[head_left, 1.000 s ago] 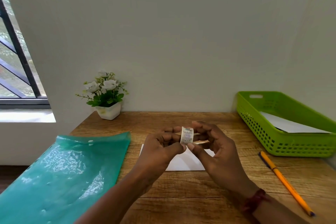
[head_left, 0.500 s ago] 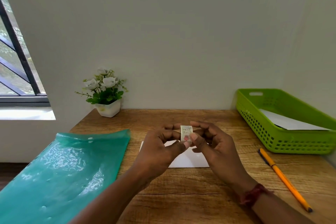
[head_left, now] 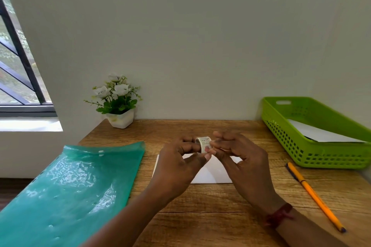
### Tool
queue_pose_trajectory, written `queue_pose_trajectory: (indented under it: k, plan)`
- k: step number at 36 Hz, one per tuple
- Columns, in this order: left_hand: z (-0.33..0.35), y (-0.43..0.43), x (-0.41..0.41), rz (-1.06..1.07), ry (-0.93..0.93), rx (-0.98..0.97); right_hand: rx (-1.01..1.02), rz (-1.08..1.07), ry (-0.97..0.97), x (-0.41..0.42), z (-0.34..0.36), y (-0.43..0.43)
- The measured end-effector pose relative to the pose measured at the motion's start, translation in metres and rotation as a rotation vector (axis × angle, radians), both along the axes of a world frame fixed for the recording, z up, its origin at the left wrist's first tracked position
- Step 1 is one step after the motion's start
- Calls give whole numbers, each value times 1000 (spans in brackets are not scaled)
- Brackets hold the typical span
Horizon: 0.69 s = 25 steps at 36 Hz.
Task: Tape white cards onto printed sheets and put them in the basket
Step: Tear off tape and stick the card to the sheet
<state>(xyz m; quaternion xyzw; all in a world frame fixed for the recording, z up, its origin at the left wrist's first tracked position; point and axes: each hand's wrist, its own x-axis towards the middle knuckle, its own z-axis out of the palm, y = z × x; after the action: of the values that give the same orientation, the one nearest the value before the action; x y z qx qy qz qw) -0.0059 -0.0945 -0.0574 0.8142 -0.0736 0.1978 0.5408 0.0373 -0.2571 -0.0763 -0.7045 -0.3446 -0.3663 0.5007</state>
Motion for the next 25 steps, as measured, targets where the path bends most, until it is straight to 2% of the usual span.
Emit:
queue_pose_trajectory:
  k: [8,12,14,19,25]
  plan:
    - [-4,1,1,22,-62,65,7,30,111,-4,3,2]
    - [-9,6,1,132,-205,378,-10,64,242,-6,5,4]
    - [-9,7,0,150,-240,447,-19,68,287,-6,5,5]
    - [-8,7,0,132,-305,455,-56,62,305,-6,3,5]
    - [-9,8,0,128,-298,466,-41,64,296,-6,5,5]
